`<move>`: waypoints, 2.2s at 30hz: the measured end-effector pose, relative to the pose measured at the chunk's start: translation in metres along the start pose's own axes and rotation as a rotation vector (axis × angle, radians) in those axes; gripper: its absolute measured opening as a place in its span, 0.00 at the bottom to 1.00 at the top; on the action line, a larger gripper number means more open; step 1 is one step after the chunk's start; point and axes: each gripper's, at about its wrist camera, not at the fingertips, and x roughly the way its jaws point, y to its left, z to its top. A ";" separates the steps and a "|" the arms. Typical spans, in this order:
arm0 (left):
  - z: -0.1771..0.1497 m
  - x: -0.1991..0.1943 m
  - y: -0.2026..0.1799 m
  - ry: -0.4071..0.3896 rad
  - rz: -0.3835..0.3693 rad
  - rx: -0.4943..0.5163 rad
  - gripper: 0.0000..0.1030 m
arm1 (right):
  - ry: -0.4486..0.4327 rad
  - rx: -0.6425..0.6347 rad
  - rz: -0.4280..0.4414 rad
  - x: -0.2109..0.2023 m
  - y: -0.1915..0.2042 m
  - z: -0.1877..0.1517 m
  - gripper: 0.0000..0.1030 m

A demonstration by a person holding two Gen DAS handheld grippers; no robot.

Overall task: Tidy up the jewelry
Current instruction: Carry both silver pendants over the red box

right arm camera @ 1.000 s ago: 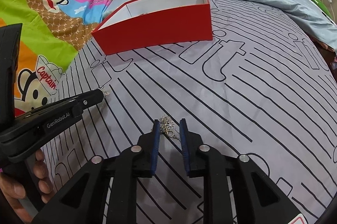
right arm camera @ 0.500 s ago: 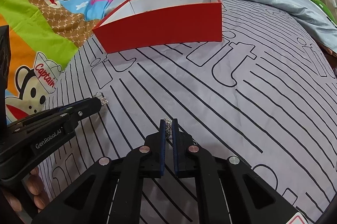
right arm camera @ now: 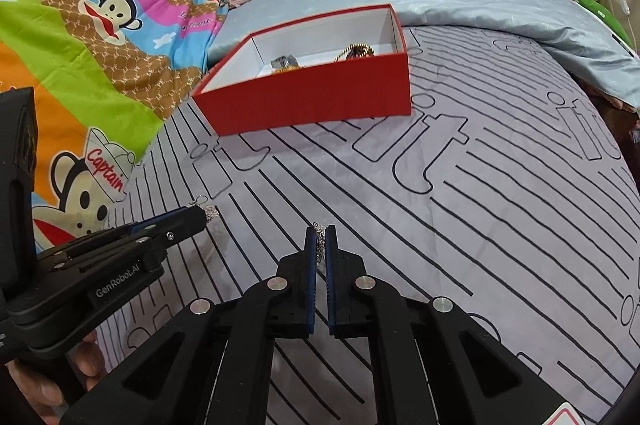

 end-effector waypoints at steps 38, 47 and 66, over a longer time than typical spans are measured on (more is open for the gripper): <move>0.119 -0.087 -0.041 -0.256 0.047 0.105 0.09 | -0.275 -0.094 0.046 -0.076 0.035 0.130 0.03; 0.163 -0.056 -0.046 -0.254 0.080 0.121 0.09 | -0.282 -0.100 0.026 -0.048 0.031 0.171 0.03; 0.210 0.027 -0.034 -0.184 0.131 0.107 0.09 | -0.213 -0.088 -0.008 0.031 0.012 0.212 0.03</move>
